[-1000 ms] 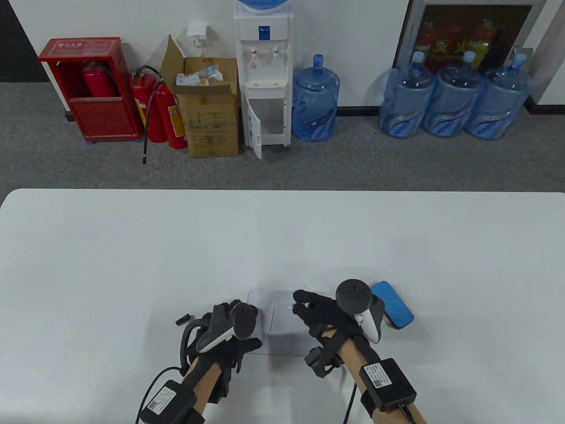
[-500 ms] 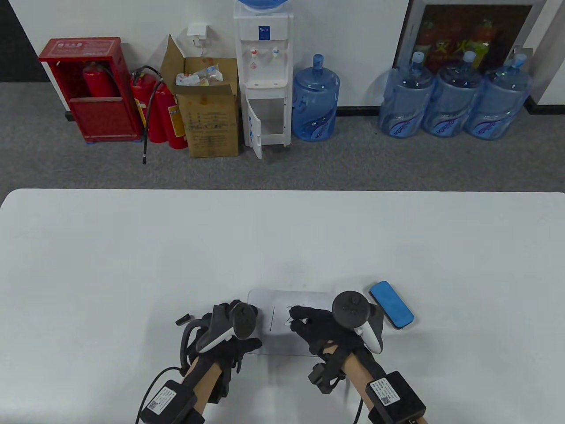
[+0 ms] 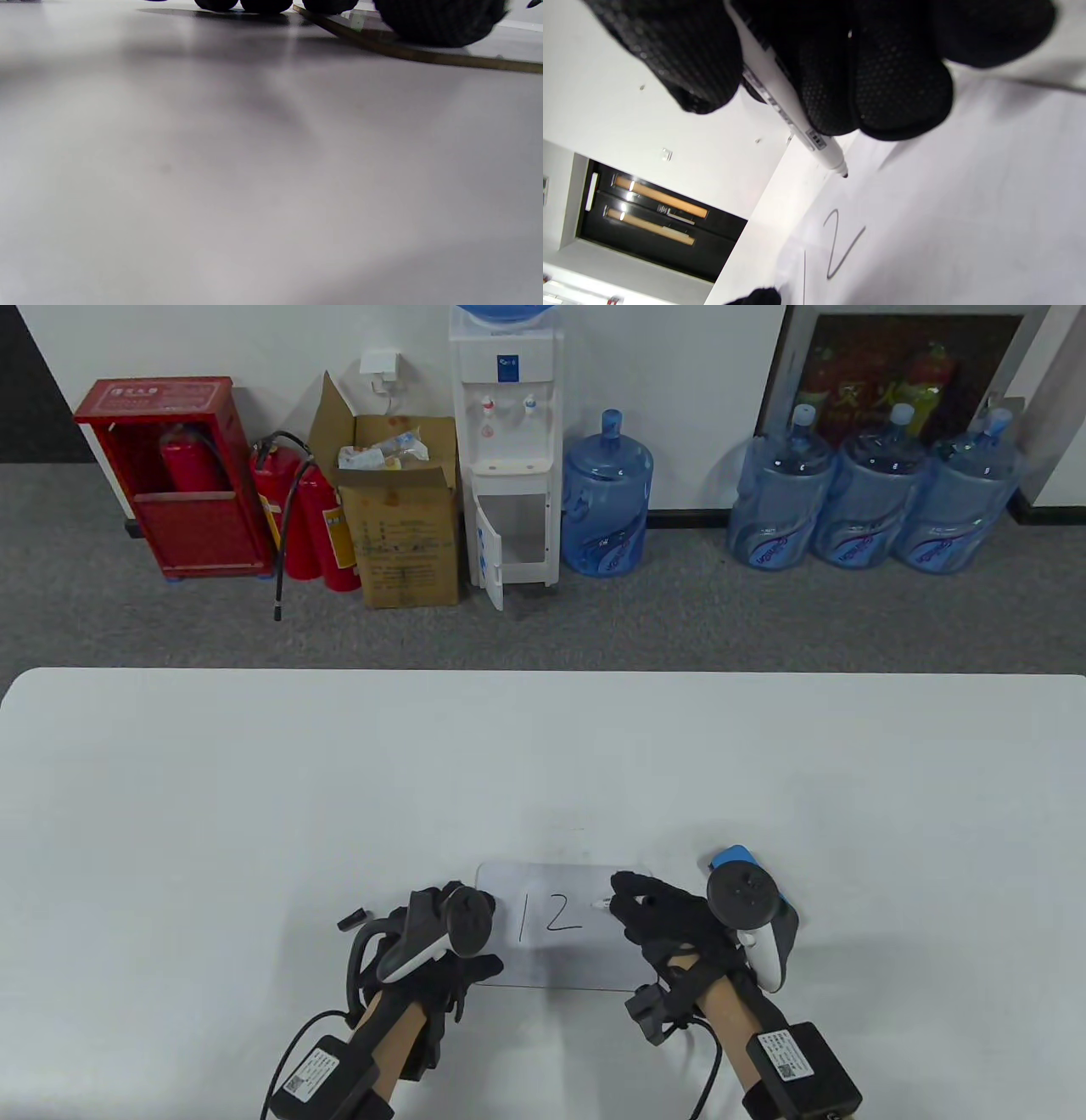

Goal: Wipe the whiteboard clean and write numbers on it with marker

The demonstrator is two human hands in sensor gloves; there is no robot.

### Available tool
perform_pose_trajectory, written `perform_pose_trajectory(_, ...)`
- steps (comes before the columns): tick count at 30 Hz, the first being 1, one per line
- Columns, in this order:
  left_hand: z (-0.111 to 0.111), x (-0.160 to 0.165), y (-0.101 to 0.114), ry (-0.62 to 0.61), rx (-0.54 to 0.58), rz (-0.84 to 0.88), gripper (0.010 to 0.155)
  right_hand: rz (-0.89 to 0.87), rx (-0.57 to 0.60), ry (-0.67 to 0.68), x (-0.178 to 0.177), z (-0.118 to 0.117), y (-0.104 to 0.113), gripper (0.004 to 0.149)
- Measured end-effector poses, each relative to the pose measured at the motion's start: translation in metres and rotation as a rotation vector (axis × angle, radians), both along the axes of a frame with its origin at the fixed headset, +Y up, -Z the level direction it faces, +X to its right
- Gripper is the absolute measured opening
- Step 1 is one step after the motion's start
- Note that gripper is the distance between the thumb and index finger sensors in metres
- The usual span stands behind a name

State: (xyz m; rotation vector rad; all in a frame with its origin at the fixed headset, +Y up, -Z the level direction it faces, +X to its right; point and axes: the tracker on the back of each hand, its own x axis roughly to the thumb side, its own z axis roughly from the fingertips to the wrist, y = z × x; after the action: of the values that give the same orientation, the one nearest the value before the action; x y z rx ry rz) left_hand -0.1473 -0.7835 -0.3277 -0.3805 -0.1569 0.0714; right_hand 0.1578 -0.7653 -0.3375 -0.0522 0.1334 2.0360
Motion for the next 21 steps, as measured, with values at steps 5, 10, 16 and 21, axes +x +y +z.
perform_pose_trajectory(5,0.000,0.000,0.000,0.000,0.000,0.000,0.076,0.036,-0.012,-0.011,0.002,-0.008,-0.004,0.054)
perform_pose_trajectory(10,0.000,0.000,0.000,0.000,0.000,0.002,0.076,0.031,-0.012,-0.001,-0.004,-0.012,-0.007,0.054)
perform_pose_trajectory(16,0.000,0.000,0.000,0.001,0.000,0.002,0.076,0.045,-0.024,0.005,-0.005,-0.015,-0.011,0.054)
perform_pose_trajectory(21,0.000,0.000,0.000,0.001,0.000,0.002,0.076,0.075,-0.013,-0.023,0.005,-0.013,-0.007,0.054)
